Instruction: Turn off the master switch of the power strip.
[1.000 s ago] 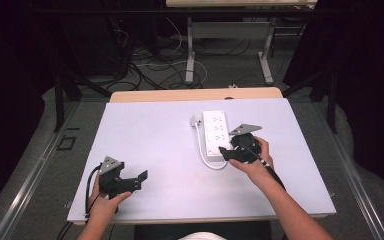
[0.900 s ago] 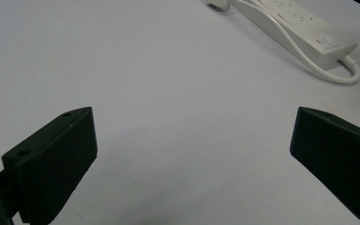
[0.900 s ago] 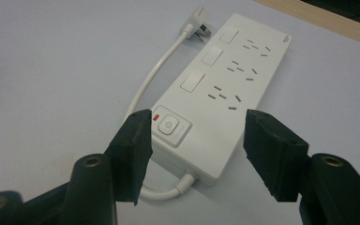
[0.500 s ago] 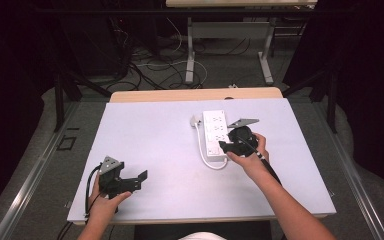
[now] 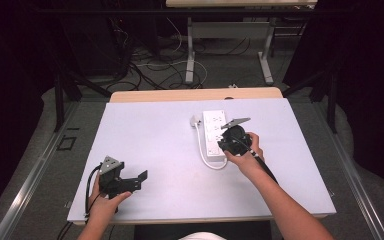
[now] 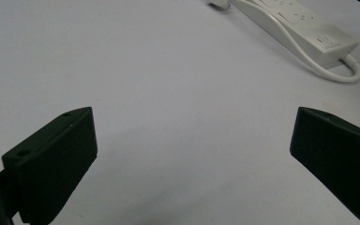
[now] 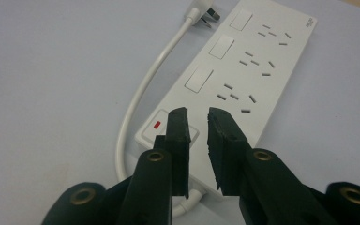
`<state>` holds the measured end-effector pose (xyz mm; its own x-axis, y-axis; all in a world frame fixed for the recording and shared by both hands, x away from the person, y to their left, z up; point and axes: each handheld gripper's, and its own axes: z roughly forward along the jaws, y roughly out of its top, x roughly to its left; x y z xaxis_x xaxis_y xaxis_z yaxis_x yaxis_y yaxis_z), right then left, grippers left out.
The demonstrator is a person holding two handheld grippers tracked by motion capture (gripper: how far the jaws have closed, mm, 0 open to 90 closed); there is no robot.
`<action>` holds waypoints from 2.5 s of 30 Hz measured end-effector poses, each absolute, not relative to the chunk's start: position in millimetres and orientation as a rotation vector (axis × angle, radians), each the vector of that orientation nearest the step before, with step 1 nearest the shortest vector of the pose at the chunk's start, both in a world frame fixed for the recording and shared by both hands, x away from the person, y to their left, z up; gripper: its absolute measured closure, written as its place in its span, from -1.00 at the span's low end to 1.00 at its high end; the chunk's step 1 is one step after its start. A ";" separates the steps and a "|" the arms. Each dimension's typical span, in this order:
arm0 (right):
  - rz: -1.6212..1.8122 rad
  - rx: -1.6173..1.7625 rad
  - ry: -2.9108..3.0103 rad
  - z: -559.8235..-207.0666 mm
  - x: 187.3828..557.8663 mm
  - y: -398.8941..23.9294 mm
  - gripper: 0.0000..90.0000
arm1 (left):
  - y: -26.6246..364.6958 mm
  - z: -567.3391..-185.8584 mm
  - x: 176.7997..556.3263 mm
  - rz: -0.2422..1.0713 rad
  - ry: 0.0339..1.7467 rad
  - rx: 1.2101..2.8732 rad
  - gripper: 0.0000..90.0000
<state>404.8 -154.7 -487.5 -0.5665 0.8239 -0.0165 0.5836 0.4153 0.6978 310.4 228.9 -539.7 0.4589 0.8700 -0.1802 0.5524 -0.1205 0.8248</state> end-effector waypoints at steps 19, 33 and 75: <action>0.891 1.218 2.397 -500.9 415.8 -139.7 1.00 | 228.9 -539.8 310.6 0.444 1.209 1.801 -0.98; 0.843 1.248 2.437 -513.0 423.1 -127.9 1.00 | 229.4 -539.4 310.5 0.447 1.211 1.797 -0.98; 0.936 1.297 2.343 -506.3 422.5 -141.1 0.44 | 233.1 -537.8 308.0 0.467 1.214 1.782 -0.97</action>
<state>422.5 -141.1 -506.3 -0.5457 0.8366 0.0471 0.6389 0.3790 0.6695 308.0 233.1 -537.8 0.4461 0.8786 -0.1706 0.5379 -0.1109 0.8357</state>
